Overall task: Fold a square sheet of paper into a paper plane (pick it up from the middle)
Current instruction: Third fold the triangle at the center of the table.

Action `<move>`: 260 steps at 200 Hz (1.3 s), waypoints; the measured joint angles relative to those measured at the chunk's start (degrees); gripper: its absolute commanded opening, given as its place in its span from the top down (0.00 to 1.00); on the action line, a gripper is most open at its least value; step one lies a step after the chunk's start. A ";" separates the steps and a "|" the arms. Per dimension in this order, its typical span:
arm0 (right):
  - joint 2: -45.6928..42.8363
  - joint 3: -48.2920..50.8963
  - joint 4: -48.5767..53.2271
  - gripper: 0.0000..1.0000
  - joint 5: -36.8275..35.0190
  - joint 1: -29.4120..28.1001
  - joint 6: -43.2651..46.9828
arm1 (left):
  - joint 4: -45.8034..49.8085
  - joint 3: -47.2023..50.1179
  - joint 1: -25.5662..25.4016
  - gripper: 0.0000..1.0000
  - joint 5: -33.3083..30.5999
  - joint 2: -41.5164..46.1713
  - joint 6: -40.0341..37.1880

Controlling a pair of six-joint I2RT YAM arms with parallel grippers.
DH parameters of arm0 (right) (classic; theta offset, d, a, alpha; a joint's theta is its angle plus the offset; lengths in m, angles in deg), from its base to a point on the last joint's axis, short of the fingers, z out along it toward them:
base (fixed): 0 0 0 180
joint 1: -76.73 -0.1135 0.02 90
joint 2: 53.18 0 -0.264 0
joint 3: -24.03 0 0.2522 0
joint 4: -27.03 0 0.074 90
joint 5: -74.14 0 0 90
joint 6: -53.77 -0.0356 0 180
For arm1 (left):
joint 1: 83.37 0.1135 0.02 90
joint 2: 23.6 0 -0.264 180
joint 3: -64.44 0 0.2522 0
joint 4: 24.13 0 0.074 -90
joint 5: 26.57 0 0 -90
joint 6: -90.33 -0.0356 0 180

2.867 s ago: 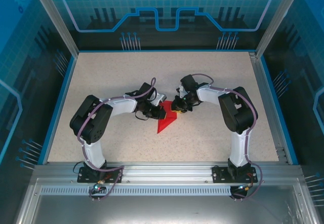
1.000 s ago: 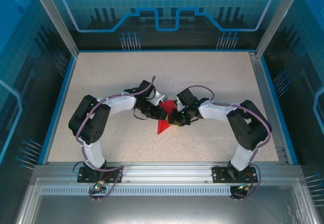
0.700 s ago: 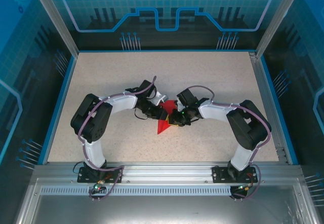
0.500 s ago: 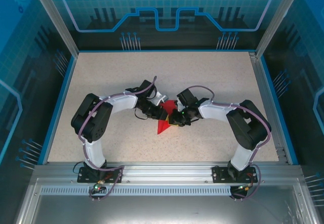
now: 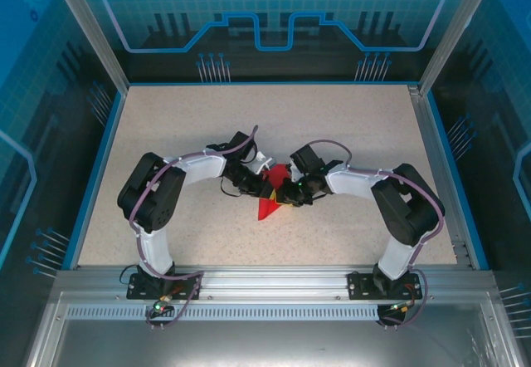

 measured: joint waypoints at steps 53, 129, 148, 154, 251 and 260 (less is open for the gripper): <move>-4.83 0.26 0.83 0.79 -1.95 2.03 0.04 | -0.15 0.00 0.68 1.00 -0.04 0.02 0.24; -0.28 -5.86 3.78 0.83 -5.07 5.35 0.66 | -0.31 0.00 1.49 1.00 -0.04 0.02 0.24; 3.96 -10.10 4.76 0.84 -5.49 5.35 1.42 | -0.31 0.00 1.51 1.00 -0.02 0.02 0.24; 5.29 -11.45 5.09 0.84 -5.46 5.35 1.77 | -0.31 0.00 1.51 1.00 -0.02 0.02 0.24; 16.83 -22.53 11.43 0.84 -6.51 5.29 5.81 | -0.28 -0.02 2.01 1.00 -0.13 0.02 0.24; 16.94 -22.75 11.72 0.84 -6.54 5.27 6.14 | -0.04 -0.20 2.29 1.00 -0.26 -0.07 0.24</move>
